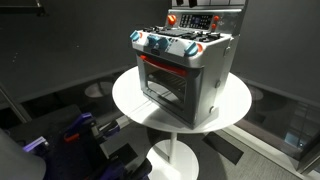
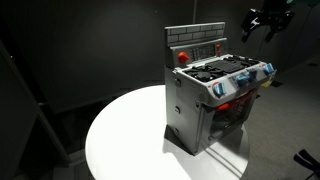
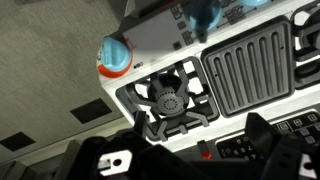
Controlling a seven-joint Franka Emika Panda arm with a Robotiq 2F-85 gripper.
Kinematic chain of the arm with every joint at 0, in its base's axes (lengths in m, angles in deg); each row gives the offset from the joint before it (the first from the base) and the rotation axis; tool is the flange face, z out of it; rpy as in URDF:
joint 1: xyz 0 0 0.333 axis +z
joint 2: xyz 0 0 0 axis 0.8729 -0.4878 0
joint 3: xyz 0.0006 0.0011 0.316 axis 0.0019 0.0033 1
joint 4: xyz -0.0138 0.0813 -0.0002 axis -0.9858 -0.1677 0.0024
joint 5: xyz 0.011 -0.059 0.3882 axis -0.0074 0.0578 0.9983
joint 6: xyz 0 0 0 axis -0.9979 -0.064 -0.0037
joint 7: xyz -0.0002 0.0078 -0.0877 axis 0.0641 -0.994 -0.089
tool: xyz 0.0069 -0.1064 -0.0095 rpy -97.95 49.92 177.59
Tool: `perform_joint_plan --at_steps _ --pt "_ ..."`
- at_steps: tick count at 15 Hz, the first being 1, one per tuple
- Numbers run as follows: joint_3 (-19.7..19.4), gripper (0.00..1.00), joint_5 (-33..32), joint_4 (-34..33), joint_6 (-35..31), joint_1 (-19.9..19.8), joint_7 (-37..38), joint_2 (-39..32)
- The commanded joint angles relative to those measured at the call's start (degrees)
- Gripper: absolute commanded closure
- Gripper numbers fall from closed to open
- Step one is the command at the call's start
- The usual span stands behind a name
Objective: Press the top right button on the stove
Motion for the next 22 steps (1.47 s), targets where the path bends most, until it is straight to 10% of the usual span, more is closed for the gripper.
perform_joint_plan --at_steps 1,22 --pt "-0.93 0.0 -3.43 -3.04 -2.92 -0.28 4.37 -4.69" --pt "-8.91 0.0 -15.21 -18.0 -5.21 5.86 14.72 -21.46"
